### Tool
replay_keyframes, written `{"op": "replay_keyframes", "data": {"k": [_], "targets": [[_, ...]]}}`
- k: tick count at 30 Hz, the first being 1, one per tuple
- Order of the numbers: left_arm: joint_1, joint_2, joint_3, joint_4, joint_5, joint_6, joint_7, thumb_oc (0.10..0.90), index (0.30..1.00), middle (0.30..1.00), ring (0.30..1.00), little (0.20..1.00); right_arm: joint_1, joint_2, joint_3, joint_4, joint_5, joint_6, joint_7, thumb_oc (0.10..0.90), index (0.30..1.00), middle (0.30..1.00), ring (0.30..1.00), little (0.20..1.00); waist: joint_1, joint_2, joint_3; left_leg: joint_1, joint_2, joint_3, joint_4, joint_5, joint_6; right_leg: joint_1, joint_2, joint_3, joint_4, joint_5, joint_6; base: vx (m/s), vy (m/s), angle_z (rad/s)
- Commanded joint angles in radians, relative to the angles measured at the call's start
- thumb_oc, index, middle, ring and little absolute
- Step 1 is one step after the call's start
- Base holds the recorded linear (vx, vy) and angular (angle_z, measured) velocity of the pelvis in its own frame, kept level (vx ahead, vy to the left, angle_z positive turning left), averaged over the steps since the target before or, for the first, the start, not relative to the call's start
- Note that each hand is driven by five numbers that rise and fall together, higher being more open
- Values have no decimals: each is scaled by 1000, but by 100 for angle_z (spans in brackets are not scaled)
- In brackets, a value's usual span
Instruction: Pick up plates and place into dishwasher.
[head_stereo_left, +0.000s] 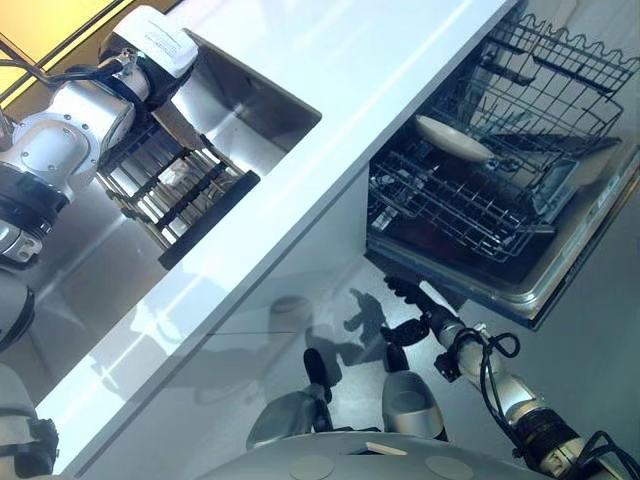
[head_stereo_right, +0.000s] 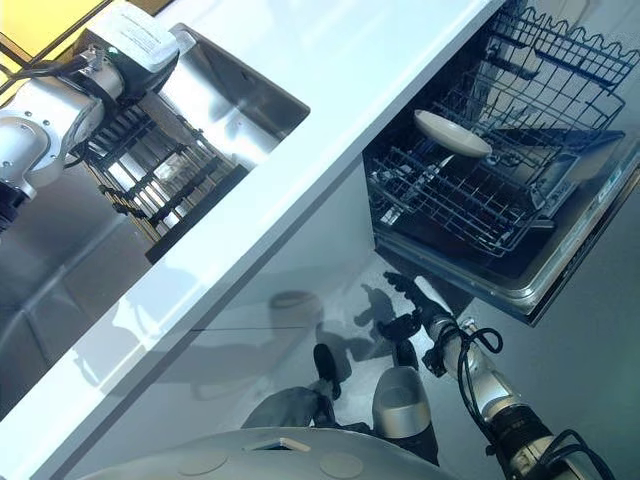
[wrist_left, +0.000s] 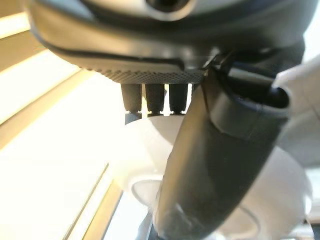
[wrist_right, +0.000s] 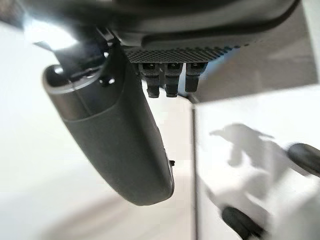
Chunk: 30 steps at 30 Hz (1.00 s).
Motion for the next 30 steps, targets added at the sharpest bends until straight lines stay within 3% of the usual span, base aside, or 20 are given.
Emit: {"op": "replay_keyframes", "data": {"k": [1, 6, 10, 14, 17, 23, 30], "targets": [[-40, 114, 132, 30, -118, 89, 204, 100, 300, 300, 300, 200, 37, 5, -48, -143, 43, -118, -90, 800, 900, 900, 900, 900, -2, -21, -179, 52, -98, 17, 43, -172, 34, -28, 89, 10, 13, 2, 30, -32, 18, -2], [62, 141, 273, -2, -299, 60, 297, 100, 300, 300, 300, 200, 44, 5, -125, -250, 45, -132, -178, 800, 900, 900, 900, 900, 8, -27, -204, 71, -91, 16, 23, -170, 34, -13, 94, 9, 10, -8, 28, -37, 9, -2], [235, 151, 455, -63, -442, 8, 404, 100, 300, 300, 300, 200, 38, 7, -199, -358, 16, -137, -279, 800, 900, 900, 900, 900, 24, -34, -219, 81, -88, 10, 15, -173, 36, -6, 98, 15, 12, -15, 26, -47, 21, -1], [447, 123, 671, -191, -475, -18, 467, 100, 300, 300, 300, 200, 23, -2, -259, -442, -37, -168, -367, 800, 900, 900, 900, 900, 44, -45, -232, 88, -84, 3, 13, -176, 37, 1, 97, 13, 15, -21, 24, -39, 27, 1], [594, 84, 808, -328, -476, -31, 482, 100, 300, 300, 300, 200, -3, -44, -303, -497, -98, -205, -370, 800, 900, 900, 900, 900, 66, -57, -243, 90, -83, -6, 11, -176, 34, 9, 95, 4, 9, -21, 23, -12, 9, 1], [734, 2, 917, -502, -500, -90, 484, 100, 300, 300, 300, 200, -79, -148, -309, -569, -181, -278, -316, 800, 900, 900, 900, 900, 101, -75, -257, 91, -81, -18, 9, -174, 28, 23, 91, -23, -2, -20, 22, -40, 16, 7], [752, -92, 876, -584, -529, -133, 458, 100, 300, 300, 300, 200, -202, -195, -216, -620, -190, -290, -230, 800, 900, 900, 900, 900, 134, -88, -262, 92, -83, -41, 10, -169, 26, 33, 87, -45, 7, -27, 17, -29, 12, 12]]}}
